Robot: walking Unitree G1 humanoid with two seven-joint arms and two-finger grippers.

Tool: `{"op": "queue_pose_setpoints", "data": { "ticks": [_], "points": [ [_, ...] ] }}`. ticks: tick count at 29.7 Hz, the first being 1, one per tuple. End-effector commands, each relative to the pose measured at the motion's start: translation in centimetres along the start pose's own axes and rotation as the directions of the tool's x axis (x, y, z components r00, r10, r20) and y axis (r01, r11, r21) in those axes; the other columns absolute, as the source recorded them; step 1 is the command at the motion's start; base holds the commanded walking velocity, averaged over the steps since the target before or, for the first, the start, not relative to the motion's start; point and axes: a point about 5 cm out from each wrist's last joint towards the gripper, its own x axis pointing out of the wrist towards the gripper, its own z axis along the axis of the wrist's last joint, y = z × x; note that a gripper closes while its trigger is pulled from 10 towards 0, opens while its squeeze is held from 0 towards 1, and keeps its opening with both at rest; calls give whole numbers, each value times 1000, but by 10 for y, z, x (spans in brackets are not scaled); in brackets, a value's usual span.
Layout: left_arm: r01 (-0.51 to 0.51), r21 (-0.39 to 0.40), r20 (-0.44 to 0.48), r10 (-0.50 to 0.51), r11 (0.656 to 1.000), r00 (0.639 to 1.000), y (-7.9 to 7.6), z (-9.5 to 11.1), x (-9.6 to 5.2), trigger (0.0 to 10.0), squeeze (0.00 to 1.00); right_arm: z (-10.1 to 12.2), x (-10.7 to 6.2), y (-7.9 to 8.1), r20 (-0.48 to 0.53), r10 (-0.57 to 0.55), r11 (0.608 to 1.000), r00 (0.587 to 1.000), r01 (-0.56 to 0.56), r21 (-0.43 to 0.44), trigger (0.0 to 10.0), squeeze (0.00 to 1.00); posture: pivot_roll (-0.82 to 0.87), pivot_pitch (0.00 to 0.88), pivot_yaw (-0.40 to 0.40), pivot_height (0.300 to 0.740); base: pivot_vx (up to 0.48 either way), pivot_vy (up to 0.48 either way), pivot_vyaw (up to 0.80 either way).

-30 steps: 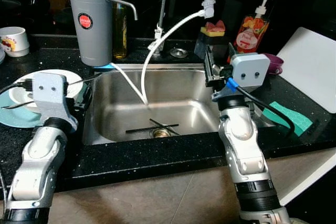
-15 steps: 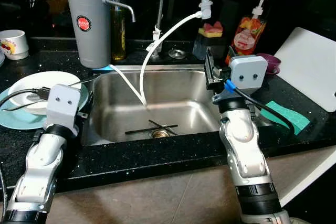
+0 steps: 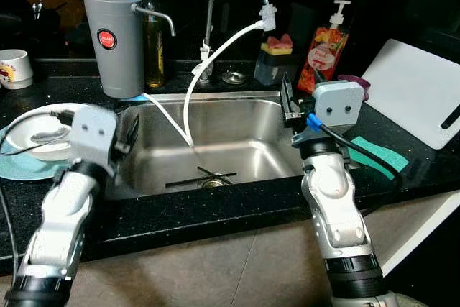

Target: Kitchen organization

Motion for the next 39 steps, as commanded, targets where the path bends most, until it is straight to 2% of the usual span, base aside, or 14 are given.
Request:
{"op": "queue_pose_setpoints", "data": {
  "ticks": [1,5,8,12,15,18,20,22,24,26,28,31,37,39],
  "points": [
    [-6,-37,-18,5,999,1000,0,1,1,10000,0,0,-2,0,-8,5,1000,1000,-5,-5,10000,0,132,80,-104,740,0,0,0],
    [-24,-1,-102,24,1000,994,6,0,7,10000,0,-1,-4,4,-16,19,1000,1000,-19,2,10000,0,134,86,-107,740,0,0,0],
    [-32,9,-128,33,999,991,10,1,10,10000,0,-2,-5,5,-21,23,1000,1000,-23,5,10000,0,140,93,-108,740,0,0,0],
    [-30,10,-112,31,1000,993,14,6,13,10000,0,-2,-5,6,-25,26,1000,999,-26,8,10000,0,144,94,-107,740,0,0,0],
    [-39,-23,-89,37,999,995,18,10,15,10000,0,-3,-5,7,-27,27,1000,999,-26,11,10000,0,161,101,-101,740,0,0,0],
    [-99,-50,-83,94,994,992,29,8,17,10000,0,-3,-5,8,-30,25,1000,999,-24,13,10000,0,171,104,-99,740,0,0,0],
    [-158,-51,-82,154,986,985,43,5,19,10000,0,-4,-6,8,-35,23,1000,999,-23,17,10000,0,171,104,-99,740,0,0,0],
    [-158,-51,-82,154,986,985,43,5,19,10000,0,-4,-6,8,-35,23,1000,999,-23,17,10000,0,171,104,-99,740,0,0,0],
    [-207,-64,-78,201,976,976,55,0,22,10000,0,-4,-6,9,-35,26,999,999,-25,19,10000,0,166,100,-100,740,0,0,0],
    [-220,-62,-75,215,974,974,58,-1,23,10000,0,-4,-5,9,-34,26,999,999,-26,20,10000,0,166,100,-100,740,0,0,0],
    [-230,-124,-28,228,965,973,56,9,32,10000,0,-4,-4,9,-33,25,999,999,-24,24,10000,0,162,98,-103,740,0,0,0],
    [-195,-169,30,203,966,979,40,24,44,10000,0,-2,-3,13,-35,26,999,999,-25,43,10000,0,160,97,-105,740,0,0,0],
    [-160,-226,65,179,961,982,23,34,52,10000,0,-3,-2,23,-72,41,997,997,-36,70,10000,0,160,97,-105,740,0,0,0],
    [-134,-248,73,157,959,985,13,35,54,10000,0,-8,-3,33,-140,86,992,986,-72,105,10000,0,160,97,-105,740,0,0,0]
  ]
}}
